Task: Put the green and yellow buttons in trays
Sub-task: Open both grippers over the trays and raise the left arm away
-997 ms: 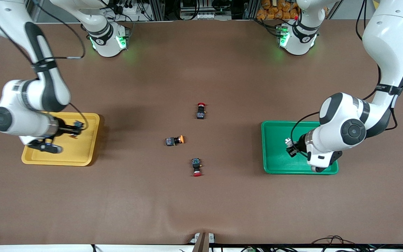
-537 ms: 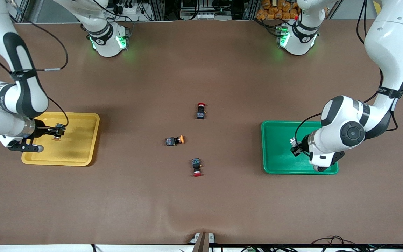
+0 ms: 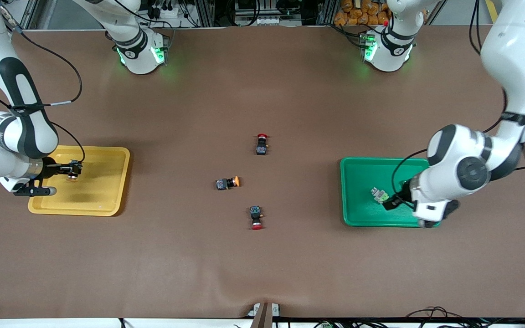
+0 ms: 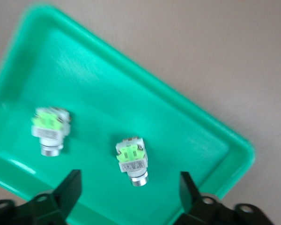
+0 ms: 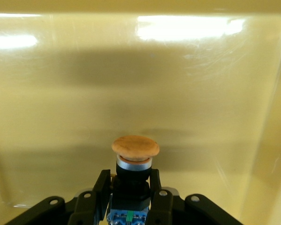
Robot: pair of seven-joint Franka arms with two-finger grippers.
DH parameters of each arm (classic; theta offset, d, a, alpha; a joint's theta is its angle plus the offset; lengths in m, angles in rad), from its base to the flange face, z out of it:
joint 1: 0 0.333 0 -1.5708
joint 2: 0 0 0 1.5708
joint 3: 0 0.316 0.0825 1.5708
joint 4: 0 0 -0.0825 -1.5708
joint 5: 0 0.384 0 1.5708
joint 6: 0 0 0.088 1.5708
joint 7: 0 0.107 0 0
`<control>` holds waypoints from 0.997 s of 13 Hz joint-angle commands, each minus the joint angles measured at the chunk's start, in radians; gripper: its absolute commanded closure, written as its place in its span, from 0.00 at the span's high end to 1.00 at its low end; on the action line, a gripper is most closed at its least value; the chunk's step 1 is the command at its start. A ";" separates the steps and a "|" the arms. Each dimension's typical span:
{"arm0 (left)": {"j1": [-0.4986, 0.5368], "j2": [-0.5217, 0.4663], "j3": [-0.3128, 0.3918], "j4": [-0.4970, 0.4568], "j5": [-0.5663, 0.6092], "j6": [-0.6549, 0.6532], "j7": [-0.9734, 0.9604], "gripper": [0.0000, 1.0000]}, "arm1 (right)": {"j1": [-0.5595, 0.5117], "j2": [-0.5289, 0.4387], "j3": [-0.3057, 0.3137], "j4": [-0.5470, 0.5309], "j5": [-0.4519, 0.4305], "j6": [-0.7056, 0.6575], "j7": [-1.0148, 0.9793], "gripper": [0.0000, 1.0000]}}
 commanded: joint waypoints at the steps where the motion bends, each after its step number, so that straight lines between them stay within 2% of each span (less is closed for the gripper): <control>1: 0.012 -0.131 -0.008 0.065 0.012 -0.132 0.115 1.00 | -0.035 0.033 0.021 0.038 -0.016 -0.007 -0.053 0.00; 2: 0.012 -0.160 -0.008 0.099 0.008 -0.178 0.166 1.00 | -0.039 0.046 0.021 0.061 -0.016 -0.018 -0.053 0.30; 3: 0.012 -0.185 -0.006 0.129 0.010 -0.224 0.225 1.00 | -0.039 0.058 0.021 0.075 -0.014 -0.020 -0.044 0.84; 5: 0.028 -0.194 -0.006 0.229 0.011 -0.347 0.429 1.00 | -0.039 0.058 0.021 0.084 -0.011 -0.041 -0.039 0.95; 6: 0.053 -0.194 -0.006 0.269 -0.001 -0.376 0.520 1.00 | -0.036 0.057 0.021 0.092 -0.007 -0.056 -0.038 0.96; 7: 0.086 -0.203 -0.012 0.283 -0.002 -0.386 0.580 1.00 | -0.035 0.052 0.023 0.100 0.001 -0.084 -0.036 1.00; 9: 0.120 -0.268 -0.014 0.280 -0.048 -0.402 0.648 1.00 | -0.021 0.049 0.024 0.139 0.007 -0.173 0.004 1.00; 11: 0.143 -0.326 -0.012 0.280 -0.114 -0.459 0.666 1.00 | 0.008 0.044 0.032 0.199 0.009 -0.297 0.149 1.00; 13: 0.153 -0.377 -0.012 0.280 -0.163 -0.479 0.666 1.00 | 0.057 0.015 0.040 0.210 0.044 -0.375 0.244 1.00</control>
